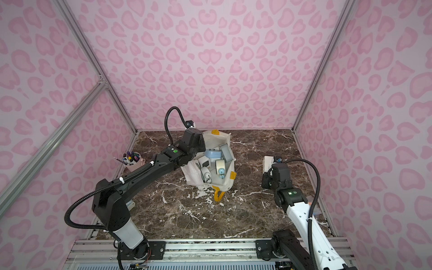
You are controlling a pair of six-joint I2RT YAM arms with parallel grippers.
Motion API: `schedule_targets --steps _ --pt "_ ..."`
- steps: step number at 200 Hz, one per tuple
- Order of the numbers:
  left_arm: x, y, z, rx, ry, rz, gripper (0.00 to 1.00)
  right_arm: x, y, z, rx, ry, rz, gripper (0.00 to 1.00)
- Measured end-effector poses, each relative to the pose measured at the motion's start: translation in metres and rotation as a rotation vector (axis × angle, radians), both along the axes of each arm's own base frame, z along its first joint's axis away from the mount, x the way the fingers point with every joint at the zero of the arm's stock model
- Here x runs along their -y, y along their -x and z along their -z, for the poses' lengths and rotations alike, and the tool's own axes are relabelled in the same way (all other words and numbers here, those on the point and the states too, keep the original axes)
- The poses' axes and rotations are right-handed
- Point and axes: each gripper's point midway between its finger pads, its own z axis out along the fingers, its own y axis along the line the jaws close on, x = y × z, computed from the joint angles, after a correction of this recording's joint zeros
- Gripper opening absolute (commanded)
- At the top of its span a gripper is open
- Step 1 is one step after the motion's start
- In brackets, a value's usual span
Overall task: Take the alarm clock out of the canvas bag
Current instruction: Place the alarm at the center of the board.
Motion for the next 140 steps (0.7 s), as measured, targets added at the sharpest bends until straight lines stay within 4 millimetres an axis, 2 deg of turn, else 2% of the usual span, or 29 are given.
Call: schedule_targets --steps 58,140 --pt "0.0 0.0 0.001 -0.001 -0.006 0.003 0.03 0.019 -0.012 0.03 -0.03 -0.027 0.07 0.05" --pt "-0.004 0.004 -0.001 0.01 -0.017 0.009 0.03 0.014 -0.029 0.056 -0.09 -0.049 0.044 0.03"
